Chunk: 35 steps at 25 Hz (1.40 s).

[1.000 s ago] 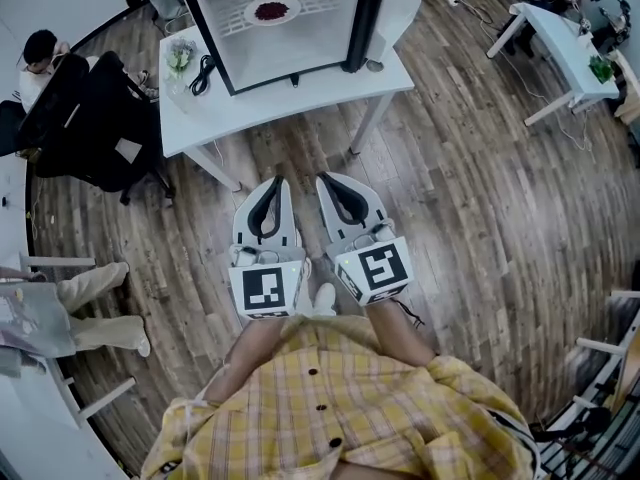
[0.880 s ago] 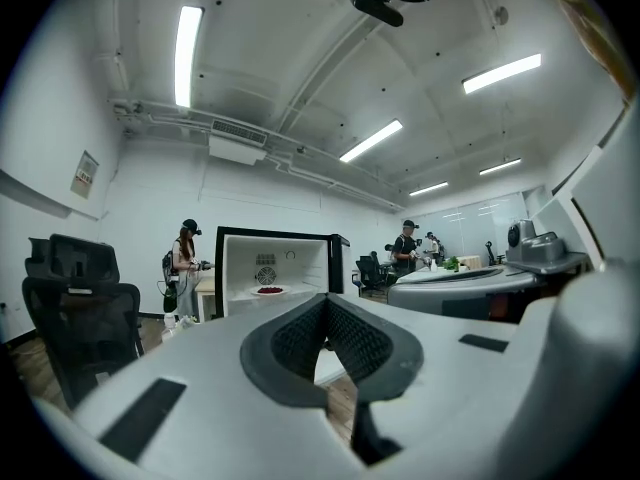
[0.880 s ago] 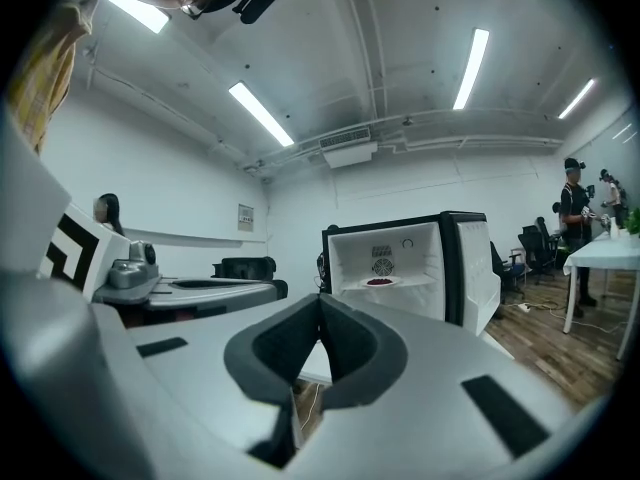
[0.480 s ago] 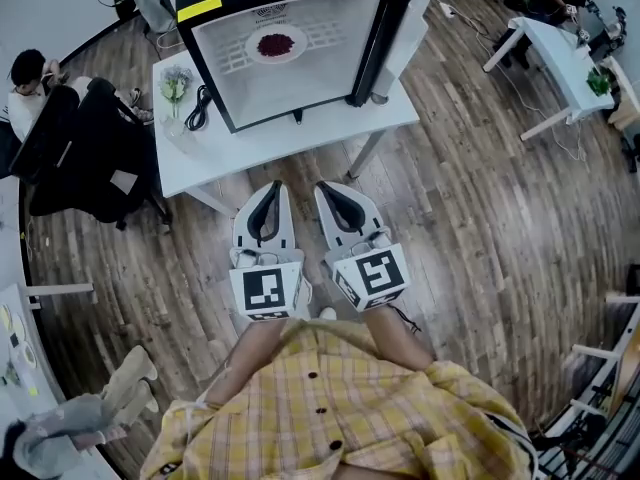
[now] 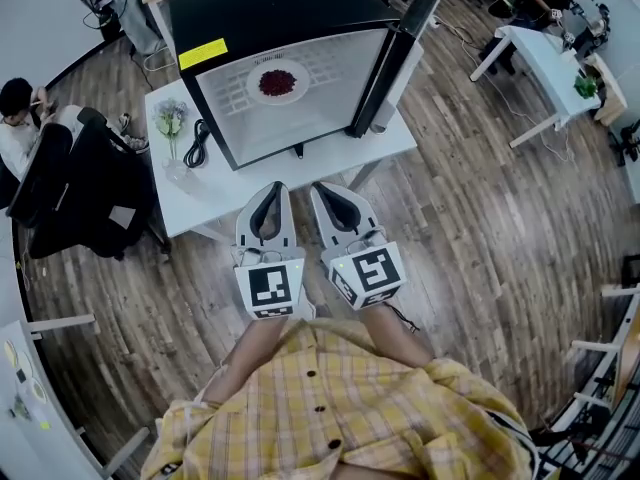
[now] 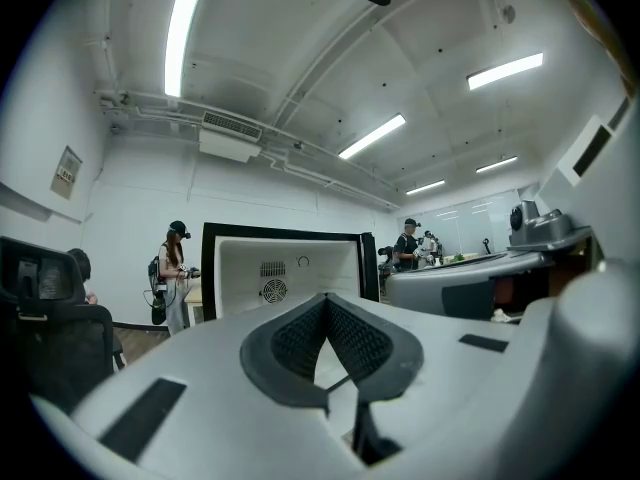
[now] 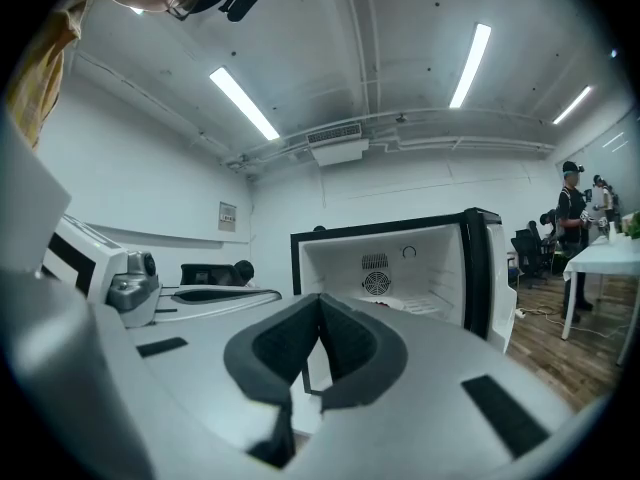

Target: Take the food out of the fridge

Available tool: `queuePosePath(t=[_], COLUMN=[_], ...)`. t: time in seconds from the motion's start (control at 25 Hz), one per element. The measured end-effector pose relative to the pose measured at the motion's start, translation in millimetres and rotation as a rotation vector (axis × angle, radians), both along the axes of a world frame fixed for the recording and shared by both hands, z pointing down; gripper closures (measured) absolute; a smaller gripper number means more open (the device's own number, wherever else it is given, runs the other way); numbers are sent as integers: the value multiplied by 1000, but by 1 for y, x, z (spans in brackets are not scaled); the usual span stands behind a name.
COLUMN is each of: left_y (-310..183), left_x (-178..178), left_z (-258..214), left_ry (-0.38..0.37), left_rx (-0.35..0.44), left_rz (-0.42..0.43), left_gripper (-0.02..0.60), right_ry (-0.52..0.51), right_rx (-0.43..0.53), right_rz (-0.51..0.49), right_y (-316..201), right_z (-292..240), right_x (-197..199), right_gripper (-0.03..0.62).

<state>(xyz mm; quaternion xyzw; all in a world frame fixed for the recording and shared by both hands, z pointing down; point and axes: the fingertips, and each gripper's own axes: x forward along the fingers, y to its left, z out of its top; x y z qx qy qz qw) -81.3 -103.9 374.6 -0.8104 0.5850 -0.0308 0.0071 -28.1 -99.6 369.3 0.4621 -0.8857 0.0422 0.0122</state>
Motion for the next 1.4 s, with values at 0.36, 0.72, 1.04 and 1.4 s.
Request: queuePosePath(t=[0.36, 0.72, 1.04, 1.4], left_y=[-36, -60, -92, -135], left_x=[-7, 3, 5, 3], left_z=[9, 23, 25, 25], left_ry=[-7, -11, -32, -14], left_rx=[-27, -43, -51, -57], left_rz=[41, 48, 13, -42], left_gripper=[574, 574, 574, 574], right_ry=[19, 28, 12, -6], right_rx=[-20, -51, -44, -62], right_rz=[66, 80, 38, -4], right_y=[-38, -59, -92, -130], right_z=[6, 24, 24, 27], right_x=[-2, 6, 7, 14], right_gripper=[586, 586, 586, 586])
